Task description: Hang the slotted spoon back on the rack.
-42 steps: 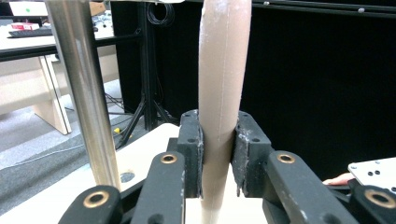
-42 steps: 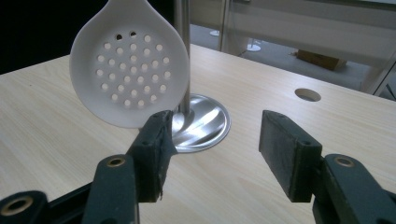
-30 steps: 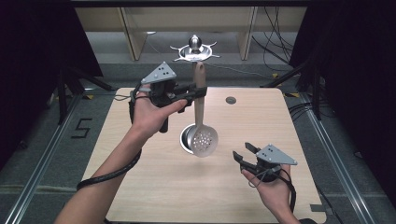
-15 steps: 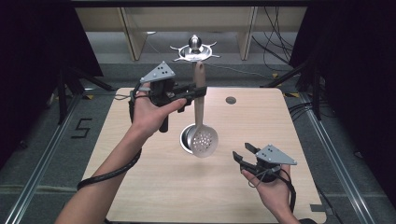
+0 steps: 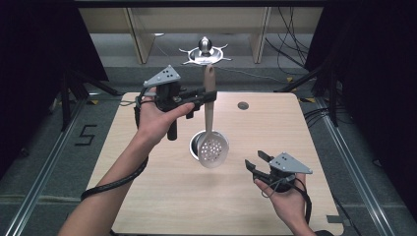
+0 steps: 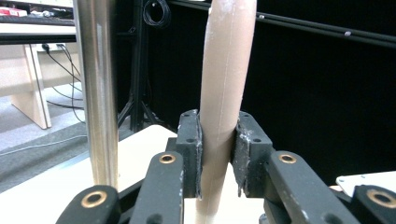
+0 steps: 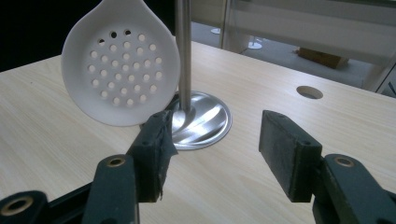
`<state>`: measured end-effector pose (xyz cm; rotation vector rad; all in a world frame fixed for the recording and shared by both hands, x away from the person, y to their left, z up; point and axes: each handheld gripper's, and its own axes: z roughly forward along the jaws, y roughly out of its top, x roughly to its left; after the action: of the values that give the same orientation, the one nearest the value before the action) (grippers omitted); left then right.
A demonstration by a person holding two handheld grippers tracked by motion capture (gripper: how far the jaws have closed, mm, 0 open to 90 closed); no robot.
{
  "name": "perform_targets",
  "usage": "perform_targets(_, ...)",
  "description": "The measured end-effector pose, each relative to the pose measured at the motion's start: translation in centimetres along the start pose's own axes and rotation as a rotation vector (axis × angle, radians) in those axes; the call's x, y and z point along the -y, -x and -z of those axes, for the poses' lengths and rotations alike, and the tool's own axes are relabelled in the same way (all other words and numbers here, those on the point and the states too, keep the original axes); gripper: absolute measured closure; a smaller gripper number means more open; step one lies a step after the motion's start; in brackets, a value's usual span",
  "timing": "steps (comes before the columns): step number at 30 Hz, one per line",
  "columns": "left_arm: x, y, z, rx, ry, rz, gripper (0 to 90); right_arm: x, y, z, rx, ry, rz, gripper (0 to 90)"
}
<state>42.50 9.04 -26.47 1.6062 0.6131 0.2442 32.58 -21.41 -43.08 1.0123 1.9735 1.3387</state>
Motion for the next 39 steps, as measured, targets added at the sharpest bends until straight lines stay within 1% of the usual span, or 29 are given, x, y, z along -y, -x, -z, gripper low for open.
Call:
perform_targets(1,0.0,-0.1,0.0,0.002,0.002,0.003,73.1,0.0,0.1,0.0,0.003,0.005,0.013,45.1)
perform_targets(2,0.0,-0.1,0.0,0.003,0.004,0.006,73.0,0.0,0.0,0.0,-0.011,-0.011,-0.006,45.1)
perform_targets(3,0.1,-0.1,0.0,0.000,0.004,0.009,72.9,0.0,0.0,0.0,-0.015,-0.006,-0.006,45.1)
perform_targets(4,0.1,-0.1,0.0,-0.001,0.006,0.011,72.8,0.0,-0.1,0.0,-0.021,-0.007,-0.021,45.1)
perform_targets(7,0.2,-0.3,0.0,-0.001,0.011,0.018,72.3,0.0,0.0,0.0,-0.012,-0.015,-0.008,45.1)
perform_targets(8,0.2,-0.3,0.0,-0.001,0.013,0.021,72.1,0.0,-0.1,0.1,-0.015,-0.019,-0.024,45.1)
perform_targets(9,0.2,-0.4,0.0,0.001,0.014,0.021,71.8,0.0,-0.1,0.1,-0.013,-0.018,-0.015,45.1)
perform_targets(10,0.2,-0.4,0.0,-0.001,0.016,0.026,71.6,0.0,0.1,0.0,-0.008,-0.014,0.008,45.0)
perform_targets(11,0.3,-0.5,0.0,-0.003,0.020,0.029,71.4,0.0,0.0,0.0,-0.015,-0.018,-0.004,45.0)
perform_targets(13,0.3,-0.5,0.1,-0.005,0.026,0.031,70.9,0.0,0.1,0.0,-0.015,-0.020,-0.007,45.1)
perform_targets(14,0.3,-0.6,0.1,-0.008,0.028,0.035,70.7,0.0,0.2,0.0,-0.008,-0.010,0.007,45.1)
perform_targets(15,0.3,-0.6,0.1,-0.008,0.029,0.036,70.5,0.0,0.2,0.0,-0.011,-0.014,0.012,45.1)
perform_targets(18,0.4,-0.7,0.1,-0.008,0.037,0.049,69.6,0.0,0.1,0.0,-0.008,-0.015,0.005,45.0)
perform_targets(19,0.4,-0.7,0.1,-0.006,0.043,0.057,69.2,0.1,0.2,0.0,-0.008,-0.013,0.014,45.1)
perform_targets(20,0.4,-0.8,0.1,-0.007,0.046,0.064,68.8,0.1,0.0,0.0,-0.010,-0.021,-0.004,45.1)
perform_targets(21,0.5,-0.9,0.1,-0.005,0.052,0.073,68.3,0.1,0.0,0.0,-0.017,-0.023,-0.009,45.1)
perform_targets(23,0.6,-1.0,0.1,-0.005,0.057,0.080,67.7,0.1,0.0,-0.1,-0.021,-0.026,-0.009,45.0)
perform_targets(26,0.6,-1.0,0.1,-0.010,0.059,0.087,67.2,0.1,0.1,-0.1,-0.014,-0.026,0.000,45.0)
perform_targets(27,0.7,-1.1,0.1,-0.010,0.060,0.088,67.2,0.1,0.1,-0.1,-0.013,-0.026,0.000,45.1)
perform_targets(29,0.8,-1.2,0.0,-0.030,0.049,0.078,67.2,0.2,0.0,-0.2,-0.017,-0.009,-0.005,45.0)
perform_targets(30,0.8,-1.3,-0.1,-0.031,0.053,0.085,67.1,0.2,0.0,-0.3,-0.025,-0.011,-0.010,45.0)
perform_targets(31,0.9,-1.3,-0.1,-0.032,0.055,0.084,66.8,0.2,0.0,-0.3,-0.025,-0.012,-0.013,45.0)
perform_targets(32,0.9,-1.3,-0.1,-0.035,0.056,0.081,66.7,0.2,0.0,-0.2,-0.018,-0.023,-0.009,45.0)
perform_targets(37,0.9,-1.3,-0.1,-0.044,0.059,0.078,66.3,0.2,0.0,-0.2,-0.019,-0.026,-0.015,45.0)
perform_targets(38,1.0,-1.2,-0.1,-0.048,0.059,0.071,66.3,0.3,0.0,-0.3,-0.004,-0.011,-0.003,45.0)
perform_targets(39,1.0,-1.2,0.0,-0.052,0.058,0.064,66.3,0.3,-0.1,-0.3,-0.011,-0.010,-0.012,45.0)
